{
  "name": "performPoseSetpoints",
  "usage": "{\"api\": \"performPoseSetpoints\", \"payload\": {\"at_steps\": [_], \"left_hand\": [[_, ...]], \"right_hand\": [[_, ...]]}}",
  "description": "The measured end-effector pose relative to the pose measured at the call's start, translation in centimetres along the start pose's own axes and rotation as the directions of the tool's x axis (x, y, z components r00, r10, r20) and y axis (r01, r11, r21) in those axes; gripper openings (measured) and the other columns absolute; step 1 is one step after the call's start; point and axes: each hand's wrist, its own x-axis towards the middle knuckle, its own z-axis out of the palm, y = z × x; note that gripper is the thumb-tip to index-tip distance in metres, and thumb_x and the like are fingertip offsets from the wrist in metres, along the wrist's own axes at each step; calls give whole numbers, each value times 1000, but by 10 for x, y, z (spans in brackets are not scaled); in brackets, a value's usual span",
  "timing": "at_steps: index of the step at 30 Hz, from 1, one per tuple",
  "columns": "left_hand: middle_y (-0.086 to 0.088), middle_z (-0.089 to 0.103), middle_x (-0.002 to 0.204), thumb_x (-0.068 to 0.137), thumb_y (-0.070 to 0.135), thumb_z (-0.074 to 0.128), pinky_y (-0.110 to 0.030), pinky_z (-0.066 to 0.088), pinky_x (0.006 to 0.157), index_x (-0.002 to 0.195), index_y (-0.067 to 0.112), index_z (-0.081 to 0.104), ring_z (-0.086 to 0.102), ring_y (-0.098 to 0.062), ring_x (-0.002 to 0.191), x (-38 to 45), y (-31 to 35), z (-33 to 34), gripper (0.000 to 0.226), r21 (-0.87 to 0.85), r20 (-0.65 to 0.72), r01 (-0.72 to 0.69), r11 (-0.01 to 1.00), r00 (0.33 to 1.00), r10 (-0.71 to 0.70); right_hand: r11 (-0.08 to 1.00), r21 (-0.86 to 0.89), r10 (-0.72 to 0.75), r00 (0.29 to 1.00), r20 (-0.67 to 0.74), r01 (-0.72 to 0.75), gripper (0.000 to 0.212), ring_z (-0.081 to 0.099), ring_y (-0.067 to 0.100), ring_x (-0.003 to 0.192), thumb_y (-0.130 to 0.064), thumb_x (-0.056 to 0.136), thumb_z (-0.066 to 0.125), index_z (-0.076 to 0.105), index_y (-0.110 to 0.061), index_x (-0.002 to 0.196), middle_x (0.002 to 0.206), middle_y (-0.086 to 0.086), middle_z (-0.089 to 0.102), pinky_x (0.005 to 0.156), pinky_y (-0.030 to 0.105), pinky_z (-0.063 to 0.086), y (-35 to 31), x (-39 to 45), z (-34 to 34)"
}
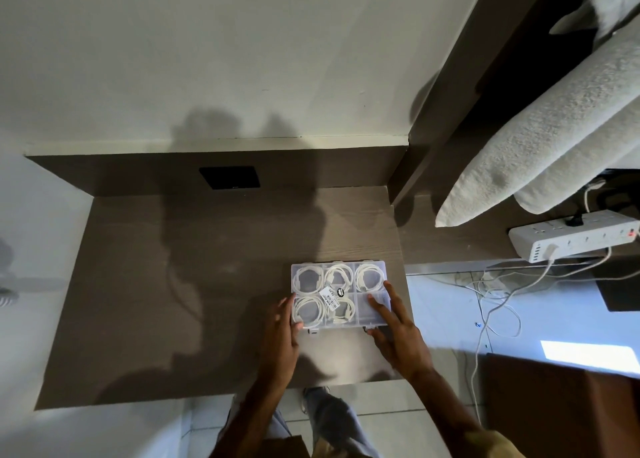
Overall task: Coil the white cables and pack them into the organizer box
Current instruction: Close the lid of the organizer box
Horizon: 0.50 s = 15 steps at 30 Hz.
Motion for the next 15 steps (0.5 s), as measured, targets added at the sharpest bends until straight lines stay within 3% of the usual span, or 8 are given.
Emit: {"api": "performPoseSetpoints", "payload": {"at_steps": [2, 5, 7, 11, 15], "left_hand": [[-11, 31, 163, 92, 17, 70, -26, 51, 100, 156, 26, 35, 48, -19, 137, 4, -3, 0, 73, 42, 99, -129, 991, 987, 124], [-6, 1, 171, 85, 46, 74, -24, 38, 107, 159, 31, 20, 14, -15, 151, 6, -9, 3, 93, 121, 207, -223, 967, 959, 195], [-7, 3, 171, 81, 49, 77, -26, 38, 108, 159, 28, 23, 12, -18, 152, 5, -10, 6, 97, 185, 183, -227, 956, 964, 194], [-15, 24, 166, 74, 44, 84, -39, 58, 98, 155, 23, 36, 34, -33, 148, 4, -9, 14, 96, 293, 153, -230, 928, 969, 192], [-13, 34, 160, 69, 46, 87, -40, 62, 86, 145, 19, 54, 36, -28, 142, 6, -14, 18, 87, 363, 144, -270, 892, 962, 233]], "right_hand": [[1000, -3, 6, 1000, -4, -6, 82, 49, 38, 146, -32, 91, 78, 27, -46, 155, 174, 9, 19, 99, 50, 61, -1, 1, -2], [1000, -13, 25, 1000, -6, -25, 79, 53, 38, 142, -30, 88, 82, 37, -38, 153, 172, 10, 24, 96, 48, 61, -3, 2, -4], [999, -19, 31, 1000, -4, -31, 78, 56, 39, 139, -27, 86, 84, 43, -34, 152, 171, 11, 26, 94, 49, 62, -5, 3, -4], [997, -56, 53, 999, 0, -53, 78, 56, 38, 139, -29, 85, 85, 43, -35, 151, 171, 9, 26, 93, 51, 63, -5, 3, -4], [995, -85, 58, 998, 1, -58, 75, 58, 38, 137, -33, 87, 83, 47, -31, 152, 171, 7, 25, 90, 53, 65, -3, 3, -3]]}}
